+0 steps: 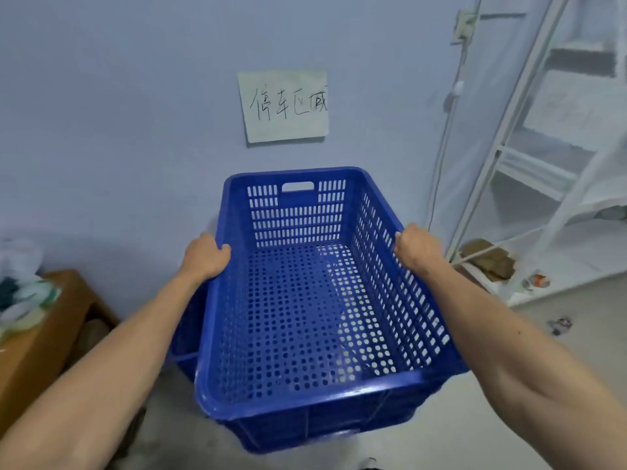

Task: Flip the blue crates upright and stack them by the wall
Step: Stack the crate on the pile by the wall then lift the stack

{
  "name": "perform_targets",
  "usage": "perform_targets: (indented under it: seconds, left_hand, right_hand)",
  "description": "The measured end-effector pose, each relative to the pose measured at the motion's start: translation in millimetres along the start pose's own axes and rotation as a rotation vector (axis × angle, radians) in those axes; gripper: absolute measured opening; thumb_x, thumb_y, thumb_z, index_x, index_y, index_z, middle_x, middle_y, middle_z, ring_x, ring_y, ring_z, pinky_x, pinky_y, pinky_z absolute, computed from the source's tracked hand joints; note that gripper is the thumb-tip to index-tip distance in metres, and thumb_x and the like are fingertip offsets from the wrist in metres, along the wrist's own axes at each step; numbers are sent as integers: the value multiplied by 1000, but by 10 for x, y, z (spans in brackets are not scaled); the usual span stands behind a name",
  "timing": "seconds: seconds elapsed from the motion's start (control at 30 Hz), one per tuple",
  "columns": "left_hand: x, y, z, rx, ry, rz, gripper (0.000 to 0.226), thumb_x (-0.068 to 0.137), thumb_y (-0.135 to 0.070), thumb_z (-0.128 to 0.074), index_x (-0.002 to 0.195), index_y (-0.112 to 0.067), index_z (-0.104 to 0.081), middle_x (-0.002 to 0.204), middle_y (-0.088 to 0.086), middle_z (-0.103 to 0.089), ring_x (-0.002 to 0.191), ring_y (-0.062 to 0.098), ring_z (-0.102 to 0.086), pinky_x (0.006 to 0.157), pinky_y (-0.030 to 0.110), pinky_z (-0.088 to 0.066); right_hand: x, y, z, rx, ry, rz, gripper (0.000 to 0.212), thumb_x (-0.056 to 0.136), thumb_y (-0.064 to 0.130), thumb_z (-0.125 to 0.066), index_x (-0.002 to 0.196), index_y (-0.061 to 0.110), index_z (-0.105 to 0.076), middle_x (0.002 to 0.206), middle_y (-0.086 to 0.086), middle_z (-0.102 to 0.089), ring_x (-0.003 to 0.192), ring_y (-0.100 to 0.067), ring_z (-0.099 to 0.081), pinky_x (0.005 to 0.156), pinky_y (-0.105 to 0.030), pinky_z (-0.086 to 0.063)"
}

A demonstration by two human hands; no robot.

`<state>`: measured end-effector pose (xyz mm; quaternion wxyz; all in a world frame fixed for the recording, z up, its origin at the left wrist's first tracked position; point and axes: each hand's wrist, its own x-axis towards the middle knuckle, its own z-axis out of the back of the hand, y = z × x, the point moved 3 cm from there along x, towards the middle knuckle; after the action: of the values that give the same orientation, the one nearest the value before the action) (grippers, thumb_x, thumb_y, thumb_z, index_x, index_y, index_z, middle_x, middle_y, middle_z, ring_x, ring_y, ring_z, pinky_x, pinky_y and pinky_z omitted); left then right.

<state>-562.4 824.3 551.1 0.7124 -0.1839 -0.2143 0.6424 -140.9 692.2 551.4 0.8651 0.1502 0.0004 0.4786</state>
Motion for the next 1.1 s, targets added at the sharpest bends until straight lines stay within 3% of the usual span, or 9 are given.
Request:
perform_targets:
  seconds: [0.07, 0.17, 0.3, 0.4, 0.53, 0.63, 0.8, 0.93, 1.1]
  left_hand:
    - [-97, 260, 181, -17, -42, 69, 25, 88, -24, -50, 76, -3, -55, 74, 8, -61, 74, 33, -61, 56, 31, -40]
    - [-240, 585, 346, -24, -114, 168, 30, 89, -27, -50, 83, 1, -60, 83, 14, -64, 77, 35, -62, 65, 35, -48]
    - [-445, 893, 421, -43, -246, 297, 28, 88, -29, -52, 80, -4, -60, 67, 0, -56, 61, 22, -55, 52, 30, -36]
    - [-615, 1086, 328, -72, -329, 450, 32, 89, -34, -55, 76, -6, -57, 63, -2, -56, 53, 13, -50, 44, 26, -31]
    - [-799, 1242, 140, -92, -354, 609, 37, 95, -35, -51, 73, -5, -52, 67, 4, -57, 62, 23, -56, 50, 31, -36]
    - [-891, 1206, 6, -171, -439, 671, 46, 100, -34, -44, 63, -8, -43, 59, 4, -48, 51, 20, -48, 47, 32, -31]
    - [-944, 1001, -233, -278, -442, 768, 42, 103, -29, -37, 83, 1, -59, 76, 10, -62, 71, 27, -59, 61, 36, -43]
    - [-976, 767, -587, -374, -512, 798, 31, 101, -37, -44, 87, -14, -60, 77, -3, -66, 64, 8, -62, 54, 26, -46]
    - [-992, 504, -1092, -689, -461, 827, 28, 99, -36, -52, 91, -10, -56, 73, 3, -73, 66, 17, -73, 64, 44, -60]
  right_hand:
    - [153, 360, -84, 0, 19, 79, 23, 98, 26, -40, 98, 5, -49, 91, -13, -64, 76, -32, -60, 65, -38, -45]
    - [396, 846, -259, -29, 37, 170, 21, 99, 30, -41, 93, 10, -44, 88, -11, -63, 70, -28, -57, 62, -37, -42]
    - [678, 1412, -571, -107, 88, 328, 27, 99, 36, -41, 96, 10, -45, 94, -13, -66, 75, -30, -57, 65, -38, -42]
    - [903, 1808, -832, -156, 145, 426, 25, 98, 34, -44, 98, 9, -47, 97, -14, -67, 81, -33, -61, 65, -36, -41]
    - [1196, 2348, -1121, -210, 190, 553, 27, 97, 31, -48, 107, 7, -51, 99, -12, -67, 79, -30, -60, 64, -35, -40]
    - [1421, 2741, -1260, -258, 222, 616, 26, 97, 28, -49, 111, 7, -53, 102, -11, -68, 89, -30, -64, 65, -33, -41]
    - [1750, 3247, -1403, -289, 241, 703, 20, 93, 20, -54, 109, 8, -59, 106, -12, -67, 93, -31, -64, 67, -32, -42]
    - [1996, 3492, -1529, -291, 233, 748, 26, 94, 18, -51, 117, 7, -56, 117, -12, -62, 104, -31, -61, 79, -35, -44]
    - [2170, 3709, -1685, -341, 255, 783, 36, 96, 26, -47, 127, 9, -49, 126, -11, -55, 112, -30, -56, 96, -41, -38]
